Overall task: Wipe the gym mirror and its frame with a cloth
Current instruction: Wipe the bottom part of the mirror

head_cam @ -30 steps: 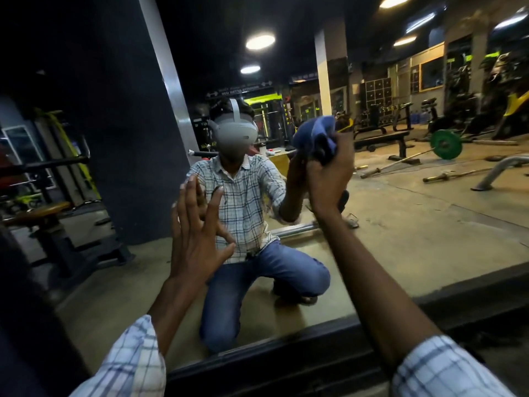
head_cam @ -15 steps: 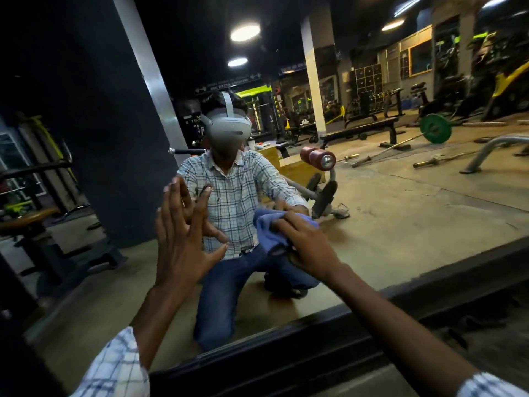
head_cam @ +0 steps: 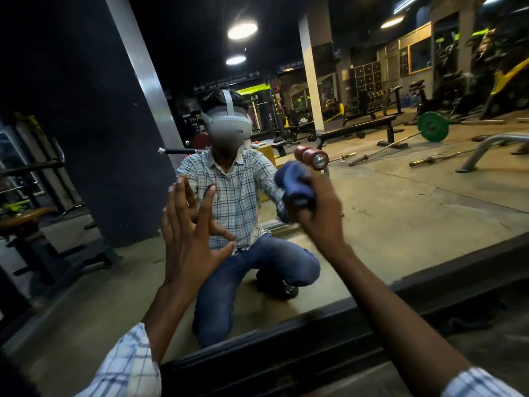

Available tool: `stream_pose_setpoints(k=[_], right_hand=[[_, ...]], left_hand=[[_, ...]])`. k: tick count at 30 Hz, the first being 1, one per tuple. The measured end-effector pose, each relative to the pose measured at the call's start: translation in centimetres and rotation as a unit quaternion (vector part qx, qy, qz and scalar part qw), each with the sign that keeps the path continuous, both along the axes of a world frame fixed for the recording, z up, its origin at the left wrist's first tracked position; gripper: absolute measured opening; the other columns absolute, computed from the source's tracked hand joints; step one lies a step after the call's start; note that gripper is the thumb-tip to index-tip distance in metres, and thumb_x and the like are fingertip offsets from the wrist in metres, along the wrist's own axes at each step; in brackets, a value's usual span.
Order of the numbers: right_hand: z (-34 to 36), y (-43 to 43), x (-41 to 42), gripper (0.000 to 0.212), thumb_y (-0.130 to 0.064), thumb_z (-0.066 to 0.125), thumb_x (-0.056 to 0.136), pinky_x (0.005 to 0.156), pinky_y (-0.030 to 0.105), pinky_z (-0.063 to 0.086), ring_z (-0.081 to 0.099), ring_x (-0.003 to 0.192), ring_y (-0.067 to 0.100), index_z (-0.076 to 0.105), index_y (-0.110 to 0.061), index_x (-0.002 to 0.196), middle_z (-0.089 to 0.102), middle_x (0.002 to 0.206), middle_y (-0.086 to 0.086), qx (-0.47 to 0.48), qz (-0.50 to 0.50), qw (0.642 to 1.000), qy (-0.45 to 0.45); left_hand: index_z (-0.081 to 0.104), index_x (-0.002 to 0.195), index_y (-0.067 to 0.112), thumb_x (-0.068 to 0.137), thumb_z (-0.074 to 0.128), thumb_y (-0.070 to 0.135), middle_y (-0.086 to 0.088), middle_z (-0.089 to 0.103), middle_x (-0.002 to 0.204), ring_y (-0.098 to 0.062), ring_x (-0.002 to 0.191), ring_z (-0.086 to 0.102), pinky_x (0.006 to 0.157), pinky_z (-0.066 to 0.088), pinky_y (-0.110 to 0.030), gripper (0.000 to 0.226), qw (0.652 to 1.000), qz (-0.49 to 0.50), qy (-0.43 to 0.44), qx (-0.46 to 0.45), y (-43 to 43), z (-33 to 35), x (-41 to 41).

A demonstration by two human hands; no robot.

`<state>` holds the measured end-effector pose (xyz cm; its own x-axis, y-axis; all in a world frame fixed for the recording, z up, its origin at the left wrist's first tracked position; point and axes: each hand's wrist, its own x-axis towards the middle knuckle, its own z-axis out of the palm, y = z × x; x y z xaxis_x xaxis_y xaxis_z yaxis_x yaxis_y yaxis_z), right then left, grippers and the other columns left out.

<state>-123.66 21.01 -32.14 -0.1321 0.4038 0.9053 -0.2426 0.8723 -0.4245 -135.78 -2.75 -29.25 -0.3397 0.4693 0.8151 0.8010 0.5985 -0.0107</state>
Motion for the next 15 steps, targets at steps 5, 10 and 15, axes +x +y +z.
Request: stream_pose_setpoints(k=[5, 10, 15], right_hand=[[2.8, 0.6, 0.1, 0.046, 0.007, 0.068, 0.072, 0.077, 0.028, 0.047, 0.057, 0.093, 0.022, 0.062, -0.007, 0.115, 0.059, 0.109, 0.01, -0.034, -0.01, 0.999, 0.005], [2.1, 1.9, 0.7, 0.047, 0.012, 0.071, 0.07, 0.076, 0.028, 0.048, 0.06, 0.093, 0.022, 0.064, -0.005, 0.113, 0.061, 0.109, 0.009, 0.001, 0.015, 1.0, -0.001], [2.0, 1.9, 0.8, 0.045, 0.015, 0.068, 0.07, 0.076, 0.028, 0.046, 0.059, 0.093, 0.026, 0.063, -0.002, 0.111, 0.059, 0.106, 0.009, 0.009, 0.036, 0.999, -0.009]], left_hand=[[0.024, 0.165, 0.027, 0.066, 0.091, 0.053, -0.02, -0.012, 0.171, -0.034, 0.159, -0.011, 0.123, 0.012, -0.058, 0.122, 1.0, 0.006, 0.02, 0.007, 2.1, 0.4, 0.9], [0.02, 0.165, 0.032, 0.067, 0.087, 0.06, -0.018, -0.012, 0.172, -0.035, 0.16, -0.01, 0.123, 0.009, -0.061, 0.122, 0.999, 0.034, 0.015, 0.007, 3.9, 0.3, 1.3], [0.025, 0.164, 0.03, 0.075, 0.075, 0.066, -0.019, -0.007, 0.172, -0.036, 0.16, -0.005, 0.122, 0.016, -0.064, 0.109, 0.998, 0.045, 0.033, 0.007, 3.9, 0.1, 1.3]])
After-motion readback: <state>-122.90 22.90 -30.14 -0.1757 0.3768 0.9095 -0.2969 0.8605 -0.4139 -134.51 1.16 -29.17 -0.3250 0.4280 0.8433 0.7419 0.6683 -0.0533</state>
